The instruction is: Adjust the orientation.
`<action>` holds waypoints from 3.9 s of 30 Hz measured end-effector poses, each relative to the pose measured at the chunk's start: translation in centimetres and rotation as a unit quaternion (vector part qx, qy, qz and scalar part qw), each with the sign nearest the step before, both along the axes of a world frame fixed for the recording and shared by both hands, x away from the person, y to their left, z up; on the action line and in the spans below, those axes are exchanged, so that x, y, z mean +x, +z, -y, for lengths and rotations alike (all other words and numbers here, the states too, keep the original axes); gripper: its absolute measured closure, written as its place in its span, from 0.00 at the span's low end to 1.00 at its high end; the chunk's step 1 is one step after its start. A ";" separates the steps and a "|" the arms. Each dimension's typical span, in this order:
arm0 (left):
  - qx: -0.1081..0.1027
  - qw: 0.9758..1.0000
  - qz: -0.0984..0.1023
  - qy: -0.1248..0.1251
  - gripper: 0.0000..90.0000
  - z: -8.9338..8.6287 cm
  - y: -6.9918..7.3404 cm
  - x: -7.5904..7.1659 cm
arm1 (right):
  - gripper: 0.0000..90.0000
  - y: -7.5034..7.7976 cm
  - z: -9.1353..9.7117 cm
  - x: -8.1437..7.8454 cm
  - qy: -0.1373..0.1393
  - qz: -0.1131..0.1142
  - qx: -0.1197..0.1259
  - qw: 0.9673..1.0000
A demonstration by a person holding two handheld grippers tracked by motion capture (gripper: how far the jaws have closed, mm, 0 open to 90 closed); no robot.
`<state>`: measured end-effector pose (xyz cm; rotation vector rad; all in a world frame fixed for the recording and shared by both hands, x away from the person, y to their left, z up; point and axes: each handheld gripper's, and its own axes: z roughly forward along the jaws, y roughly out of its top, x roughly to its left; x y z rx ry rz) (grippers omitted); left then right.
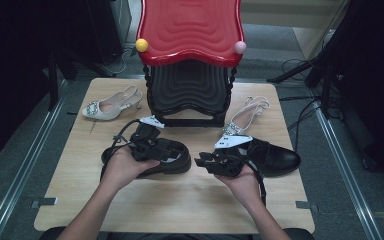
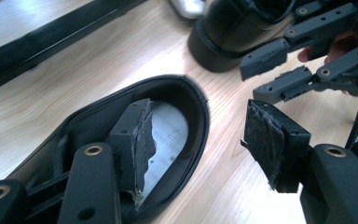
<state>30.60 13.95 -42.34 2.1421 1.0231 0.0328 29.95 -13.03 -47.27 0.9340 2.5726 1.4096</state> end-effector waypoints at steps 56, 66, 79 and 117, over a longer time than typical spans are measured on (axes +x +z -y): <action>-0.008 0.998 -0.006 0.068 0.96 -7.5 -6.3 -1.8 | 1.00 -0.2 -7.9 0.2 0.120 -0.082 -0.059 0.988; 0.000 0.999 -0.010 0.049 0.97 -6.3 -6.6 -1.3 | 1.00 -0.2 -7.9 -2.0 0.109 -0.071 -0.065 0.989; 0.005 0.999 0.007 0.040 0.96 -6.3 -6.1 -1.1 | 1.00 1.4 -4.1 -0.6 0.072 -0.040 -0.022 0.996; 0.000 0.998 -0.013 0.061 0.99 -5.1 -8.4 -1.3 | 1.00 -0.8 -3.6 1.4 0.039 -0.054 -0.060 0.996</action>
